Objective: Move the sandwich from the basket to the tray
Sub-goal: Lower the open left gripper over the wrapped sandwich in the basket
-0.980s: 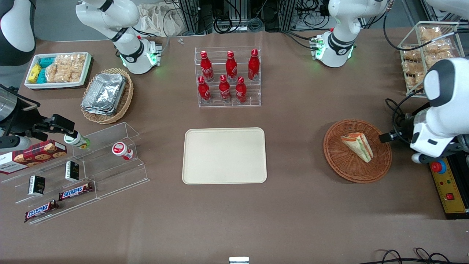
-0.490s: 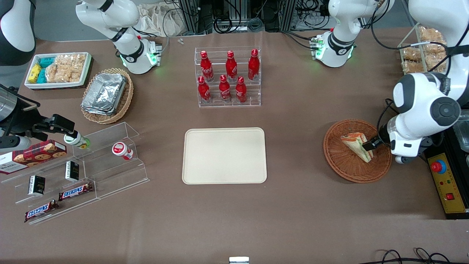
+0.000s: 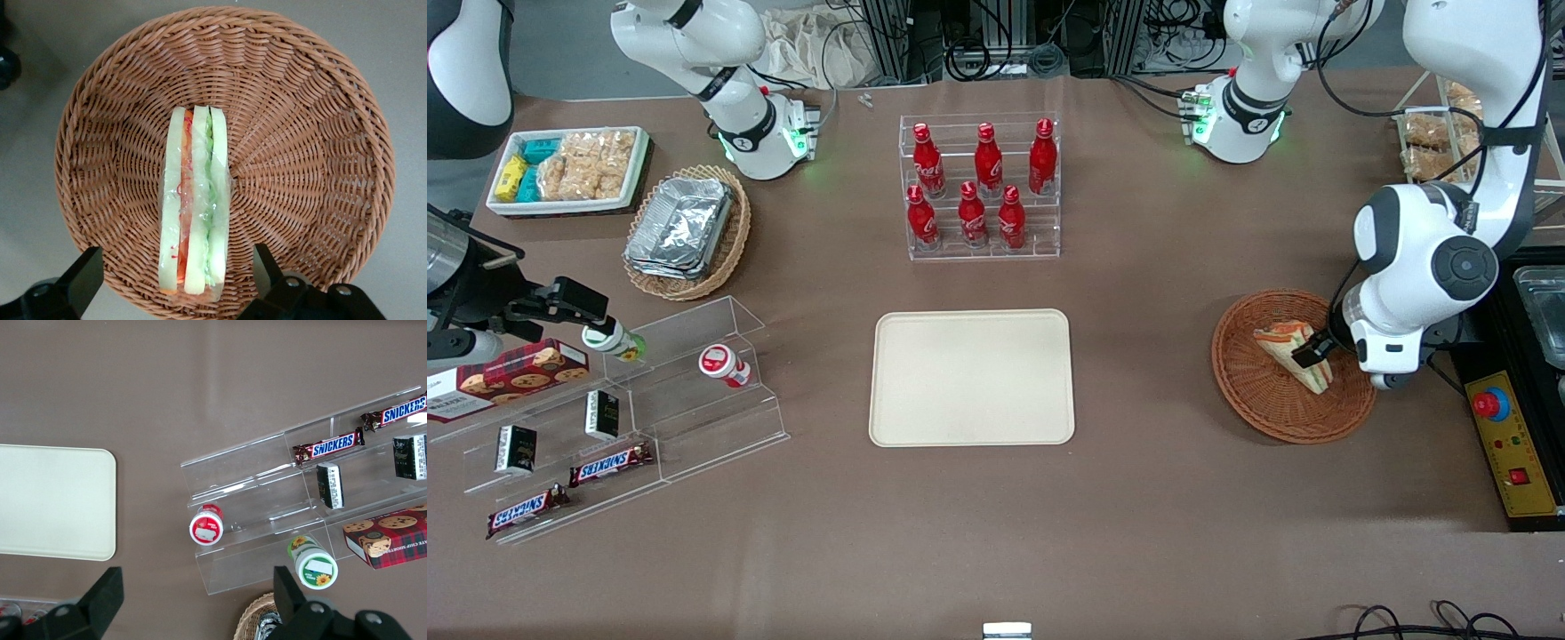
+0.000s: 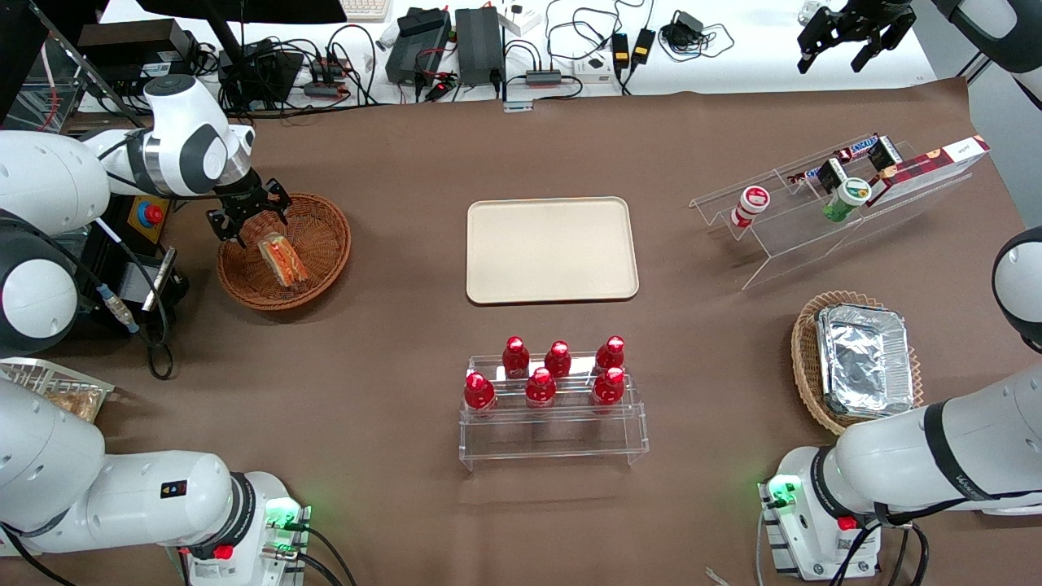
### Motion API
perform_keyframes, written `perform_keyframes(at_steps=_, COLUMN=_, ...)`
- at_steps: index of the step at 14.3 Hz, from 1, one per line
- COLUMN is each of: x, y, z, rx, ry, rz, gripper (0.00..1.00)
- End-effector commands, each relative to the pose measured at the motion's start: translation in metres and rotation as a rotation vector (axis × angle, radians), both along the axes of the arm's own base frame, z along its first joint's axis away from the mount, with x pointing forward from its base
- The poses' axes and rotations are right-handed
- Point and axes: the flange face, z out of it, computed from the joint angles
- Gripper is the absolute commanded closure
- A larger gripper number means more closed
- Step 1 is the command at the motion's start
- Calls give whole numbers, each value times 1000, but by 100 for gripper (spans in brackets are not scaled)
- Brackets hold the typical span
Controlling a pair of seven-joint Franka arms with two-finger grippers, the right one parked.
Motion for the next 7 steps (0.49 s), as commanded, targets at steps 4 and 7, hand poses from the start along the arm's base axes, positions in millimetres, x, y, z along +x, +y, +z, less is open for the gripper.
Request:
perform_keyframes(at_steps=4, x=-3, y=-4, z=-29, rx=0, ry=-21, rz=59, gripper=0)
perform_keyframes(at_steps=7, x=-4, y=-3, z=-42, rx=-1, ry=-18, rz=75, gripper=0)
